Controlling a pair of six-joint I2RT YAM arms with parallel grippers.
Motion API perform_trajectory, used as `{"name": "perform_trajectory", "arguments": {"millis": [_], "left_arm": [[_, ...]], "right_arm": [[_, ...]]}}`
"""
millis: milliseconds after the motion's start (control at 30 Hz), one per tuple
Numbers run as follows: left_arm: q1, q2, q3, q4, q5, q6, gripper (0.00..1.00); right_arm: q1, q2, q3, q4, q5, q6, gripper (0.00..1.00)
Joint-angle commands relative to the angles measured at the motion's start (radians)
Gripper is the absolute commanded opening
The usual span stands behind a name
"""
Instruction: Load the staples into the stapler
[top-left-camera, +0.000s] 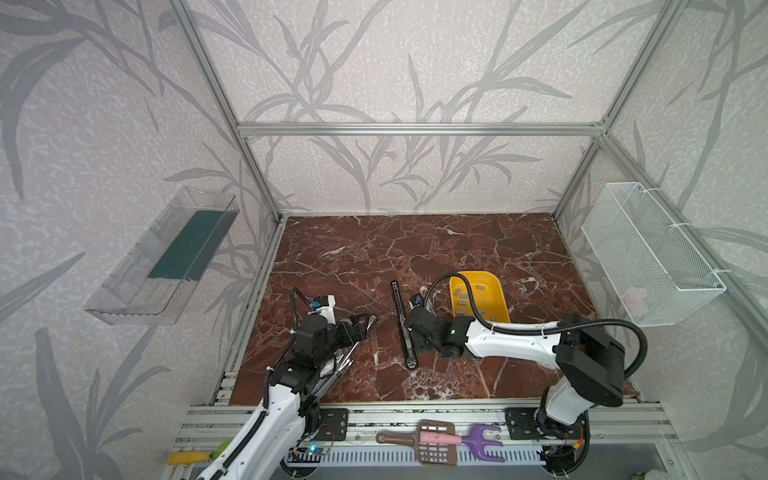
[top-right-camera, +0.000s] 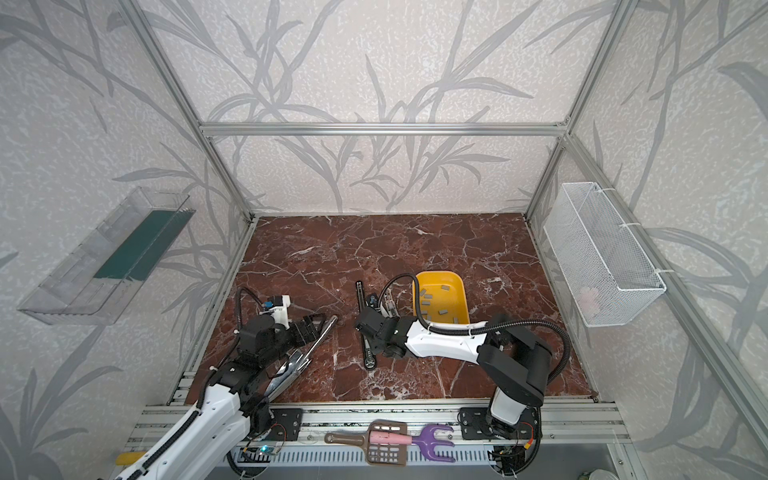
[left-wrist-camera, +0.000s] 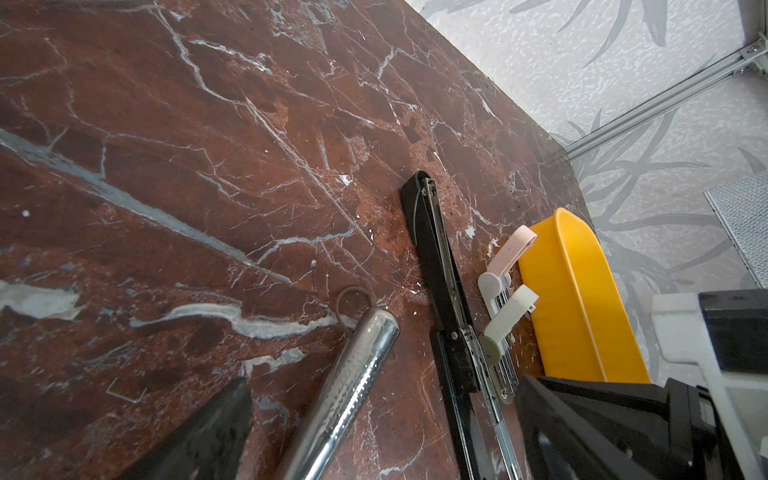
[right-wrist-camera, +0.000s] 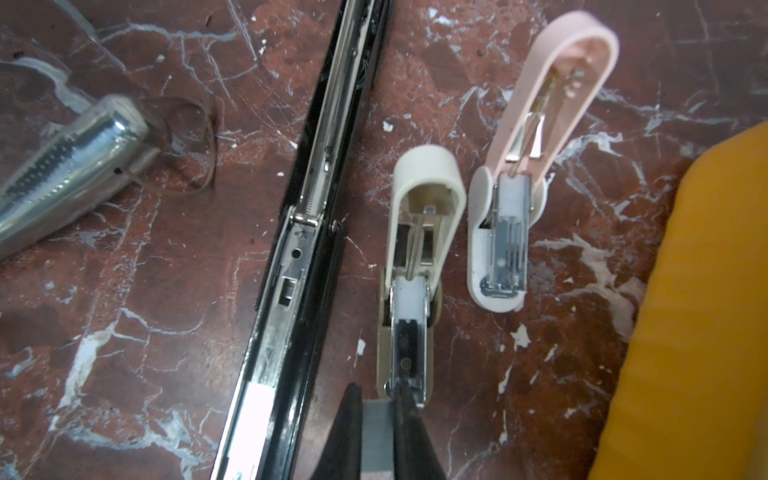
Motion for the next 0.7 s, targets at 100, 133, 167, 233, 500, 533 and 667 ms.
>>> {"name": "perform_trajectory", "arguments": {"millis": [100, 133, 167, 233, 500, 533, 667], "left_arm": [[-0.008, -0.003, 0.004, 0.018, -0.015, 0.009, 0.99], [-0.009, -0.003, 0.004, 0.017, -0.015, 0.009, 0.99], [-0.009, -0.004, 0.004, 0.018, -0.016, 0.008, 0.99], [-0.011, -0.006, 0.004, 0.015, -0.019, 0.009, 0.99], [-0.012, -0.008, 0.004, 0.01, -0.025, 0.01, 0.99], [-0.012, -0.009, 0.004, 0.011, -0.025, 0.01, 0.99], [-0.014, -0.009, 0.004, 0.008, -0.028, 0.01, 0.99]], "right_arm": [[0.005, 0.014, 0.043, 0.001, 0.077, -0.044, 0.07], [0.005, 0.016, 0.043, 0.009, 0.081, -0.054, 0.07], [0.005, 0.019, 0.044, 0.019, 0.081, -0.066, 0.07], [0.005, 0.025, 0.045, 0.036, 0.081, -0.084, 0.07], [0.001, 0.066, 0.059, 0.036, 0.093, -0.088, 0.07], [0.001, 0.07, 0.062, 0.024, 0.103, -0.078, 0.07], [-0.009, 0.064, 0.062, 0.013, 0.104, -0.069, 0.07]]}}
